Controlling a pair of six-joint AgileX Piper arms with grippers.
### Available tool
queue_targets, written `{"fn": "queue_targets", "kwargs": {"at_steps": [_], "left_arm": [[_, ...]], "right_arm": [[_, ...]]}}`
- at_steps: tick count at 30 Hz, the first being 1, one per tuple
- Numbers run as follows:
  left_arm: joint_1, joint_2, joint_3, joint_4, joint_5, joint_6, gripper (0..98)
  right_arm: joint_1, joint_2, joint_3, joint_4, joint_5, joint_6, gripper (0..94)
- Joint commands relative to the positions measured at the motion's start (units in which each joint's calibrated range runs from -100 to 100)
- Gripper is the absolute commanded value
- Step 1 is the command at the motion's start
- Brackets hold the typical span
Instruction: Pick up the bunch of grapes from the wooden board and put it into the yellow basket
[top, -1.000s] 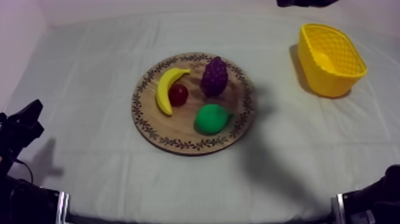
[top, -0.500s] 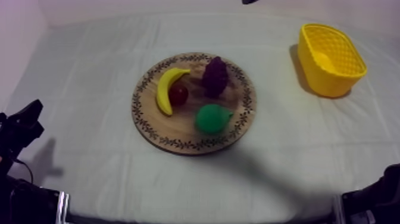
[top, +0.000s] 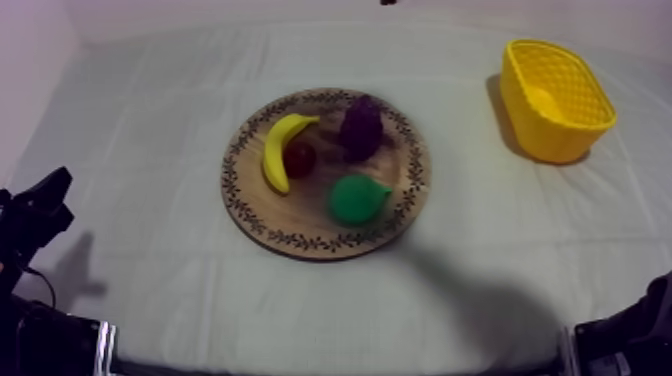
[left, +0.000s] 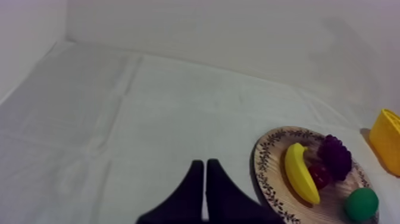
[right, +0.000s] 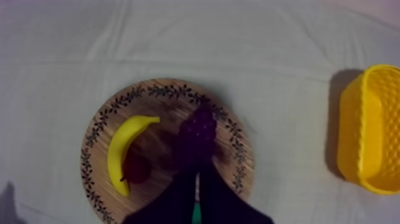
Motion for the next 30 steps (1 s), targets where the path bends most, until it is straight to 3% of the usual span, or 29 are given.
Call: {"fn": "queue_targets", "kwargs": {"at_steps": [1,16,30], "left_arm": [[0.0,0.0,0.0,0.01,0.0,0.0,0.1],[0.0,0.0,0.0,0.01,0.0,0.0,0.1],[0.0,0.0,0.0,0.01,0.0,0.0,0.1]], "right_arm": [[0.1,1.6,0.0,-0.6,0.1,-0.3,0.2],[0.3,10.8,0.7,-2.4,0.1,-0.2,2.1],[0.7,11.9,-0.3,-3.4,-0.1,0.7,49.7]]}}
